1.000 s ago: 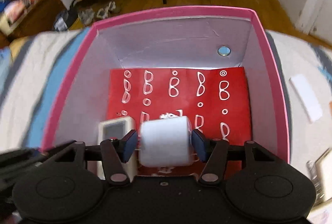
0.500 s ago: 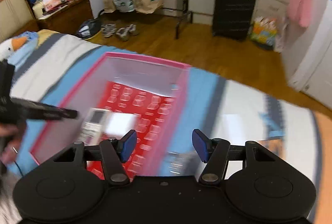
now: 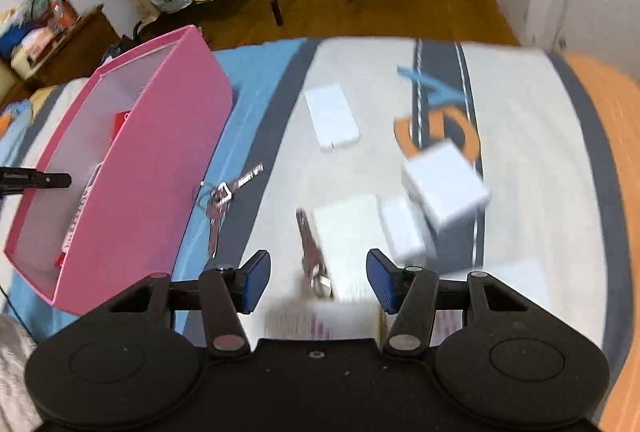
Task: Organize rigid objects
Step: 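Grasp the small white charger plug with the right gripper, then lower the small white charger into the pink box and release it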
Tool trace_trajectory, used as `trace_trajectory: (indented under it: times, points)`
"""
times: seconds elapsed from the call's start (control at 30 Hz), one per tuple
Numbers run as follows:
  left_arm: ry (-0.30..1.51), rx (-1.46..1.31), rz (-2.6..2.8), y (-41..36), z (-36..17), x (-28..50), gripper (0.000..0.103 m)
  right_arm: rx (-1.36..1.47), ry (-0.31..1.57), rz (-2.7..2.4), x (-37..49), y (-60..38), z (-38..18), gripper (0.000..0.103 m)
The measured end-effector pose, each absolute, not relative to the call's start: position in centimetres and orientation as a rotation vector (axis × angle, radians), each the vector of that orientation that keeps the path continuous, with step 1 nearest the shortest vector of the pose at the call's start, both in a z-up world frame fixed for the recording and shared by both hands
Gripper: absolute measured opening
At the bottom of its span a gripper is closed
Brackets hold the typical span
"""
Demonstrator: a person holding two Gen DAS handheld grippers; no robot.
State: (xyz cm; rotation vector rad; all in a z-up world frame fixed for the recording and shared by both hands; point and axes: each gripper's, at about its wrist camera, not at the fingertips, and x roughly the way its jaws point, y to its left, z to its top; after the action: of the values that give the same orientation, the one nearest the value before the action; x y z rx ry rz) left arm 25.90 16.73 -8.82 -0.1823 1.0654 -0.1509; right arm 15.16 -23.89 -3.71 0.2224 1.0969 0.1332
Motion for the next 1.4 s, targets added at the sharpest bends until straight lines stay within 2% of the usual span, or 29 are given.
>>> trace_trajectory:
  times: [0.13, 0.4, 0.5, 0.57, 0.8, 0.97, 1.2, 1.3, 1.4]
  points:
    - [1.07, -0.176, -0.148, 16.6, -9.1, 25.9, 0.007, 0.31, 1.114, 0.084, 14.4, -25.2, -4.3, 0.06]
    - [1.061, -0.169, -0.151, 16.6, -8.8, 25.6, 0.007, 0.197, 1.041, 0.003, 15.5, -26.2, -4.5, 0.059]
    - [1.06, -0.174, -0.153, 16.7, -8.9, 25.6, 0.007, 0.135, 1.041, 0.003, 16.8, -26.0, -5.5, 0.048]
    - [1.06, -0.176, -0.154, 16.7, -9.0, 25.6, 0.007, 0.06, 1.049, -0.028, 17.6, -25.7, -6.3, 0.036]
    - [1.056, -0.171, -0.161, 16.8, -8.9, 25.5, 0.007, -0.002, 1.007, -0.051, 18.2, -24.9, -7.0, 0.03]
    - [1.05, -0.149, -0.166, 16.6, -8.7, 25.2, 0.007, 0.136, 0.881, -0.048, 16.2, -25.4, -4.0, 0.03]
    - [1.049, -0.149, -0.159, 16.5, -8.7, 25.1, 0.007, 0.356, 0.796, 0.074, 13.5, -24.3, -0.8, 0.03]
    - [1.05, -0.147, -0.155, 16.4, -8.6, 25.1, 0.007, 0.479, 0.795, 0.252, 12.9, -21.1, 0.6, 0.03]
    - [1.055, -0.164, -0.163, 16.8, -8.7, 25.0, 0.007, 0.422, 0.819, 0.374, 13.1, -15.5, 2.1, 0.03]
